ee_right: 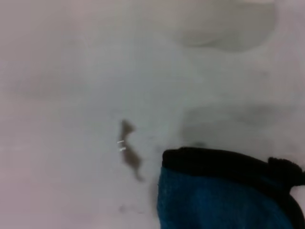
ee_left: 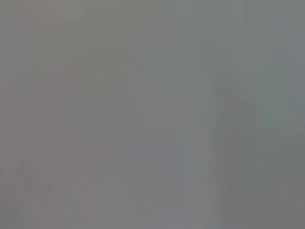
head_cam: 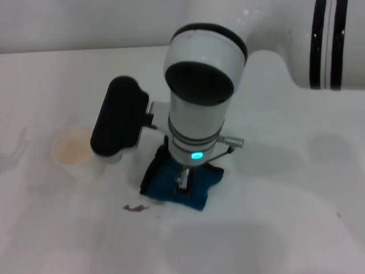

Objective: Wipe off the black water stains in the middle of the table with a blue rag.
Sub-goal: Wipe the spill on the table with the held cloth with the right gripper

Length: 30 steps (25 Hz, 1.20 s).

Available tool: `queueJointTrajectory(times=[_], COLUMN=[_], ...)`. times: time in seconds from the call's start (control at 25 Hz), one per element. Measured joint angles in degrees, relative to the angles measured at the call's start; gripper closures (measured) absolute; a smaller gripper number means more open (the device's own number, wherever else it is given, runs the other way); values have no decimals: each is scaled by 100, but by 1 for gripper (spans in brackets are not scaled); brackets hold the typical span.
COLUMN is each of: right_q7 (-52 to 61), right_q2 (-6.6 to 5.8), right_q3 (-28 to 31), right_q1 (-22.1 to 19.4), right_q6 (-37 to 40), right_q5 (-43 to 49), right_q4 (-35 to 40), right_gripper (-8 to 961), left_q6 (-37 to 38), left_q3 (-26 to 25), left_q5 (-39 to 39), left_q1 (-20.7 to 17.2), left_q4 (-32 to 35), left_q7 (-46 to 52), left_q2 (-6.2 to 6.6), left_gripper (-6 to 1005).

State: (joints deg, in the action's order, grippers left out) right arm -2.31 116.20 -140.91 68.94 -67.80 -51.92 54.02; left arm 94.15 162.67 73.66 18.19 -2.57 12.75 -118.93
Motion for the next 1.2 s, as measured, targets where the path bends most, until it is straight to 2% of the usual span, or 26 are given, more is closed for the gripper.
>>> queueJointTrajectory(times=[0.28,0.6,0.92,1.2], right_q7=[22,-190,-208,-212], right_q2=[0,0,0,0], right_q3=[-466,-626,-643,-658], right_q1=[79,19,72,295], right_q6=[-143,-267,324,567], right_q5=[-500,-953,-933,-899], right_q4=[462,912,588,188], right_gripper=[872,873,876,876], left_q6=[62,113,191,197], left_q3=[11,9,9,-18], left_q5=[-35,-159,-167,-166], left_q1=[-60,-172,-339,-379], left_q4=[50,246,398,441], left_q7=[0,-119,-329,-371], left_q2=[-16,-23,-22,-25], left_gripper=[120,121,120,121])
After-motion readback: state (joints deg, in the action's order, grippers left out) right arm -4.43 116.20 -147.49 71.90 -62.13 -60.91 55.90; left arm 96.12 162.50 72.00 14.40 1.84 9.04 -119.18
